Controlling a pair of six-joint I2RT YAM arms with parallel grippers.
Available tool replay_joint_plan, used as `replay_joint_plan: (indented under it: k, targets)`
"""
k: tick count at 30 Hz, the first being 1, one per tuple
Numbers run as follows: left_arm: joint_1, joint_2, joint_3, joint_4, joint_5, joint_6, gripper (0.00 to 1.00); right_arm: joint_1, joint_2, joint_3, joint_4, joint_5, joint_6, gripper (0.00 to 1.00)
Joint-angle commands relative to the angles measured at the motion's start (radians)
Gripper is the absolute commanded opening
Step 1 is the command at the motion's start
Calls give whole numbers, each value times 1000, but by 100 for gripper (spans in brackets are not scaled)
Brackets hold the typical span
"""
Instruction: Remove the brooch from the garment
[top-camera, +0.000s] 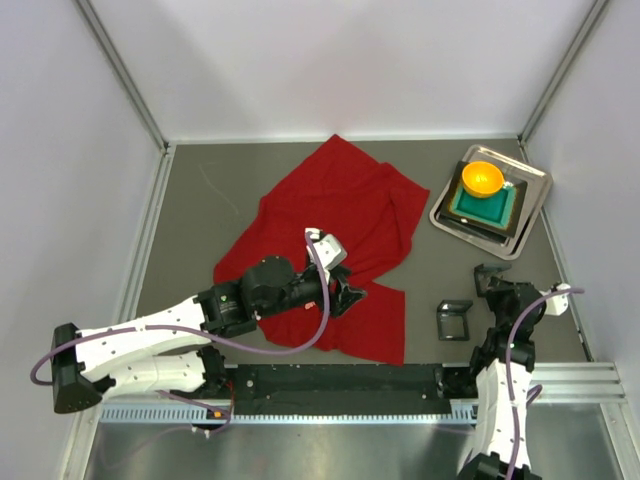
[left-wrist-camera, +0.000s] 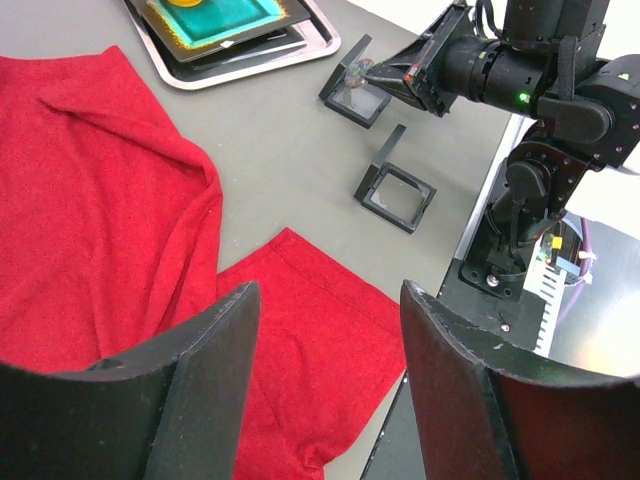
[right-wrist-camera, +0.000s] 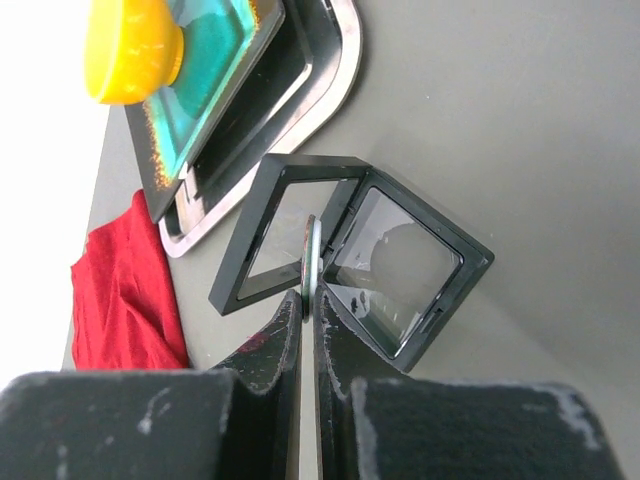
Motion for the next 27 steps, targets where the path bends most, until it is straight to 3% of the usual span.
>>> replay_joint_plan:
  k: [1, 12, 27]
  targets:
    - [-5, 9, 34, 27, 7, 14, 63, -31, 75, -34, 146, -42, 9, 0]
    - [-4, 6, 34, 26, 11, 17, 63, -37, 178, -34, 249, -53, 12, 0]
    - [-4, 3, 34, 26, 21, 17, 63, -37, 164, -78, 220, -33, 29, 0]
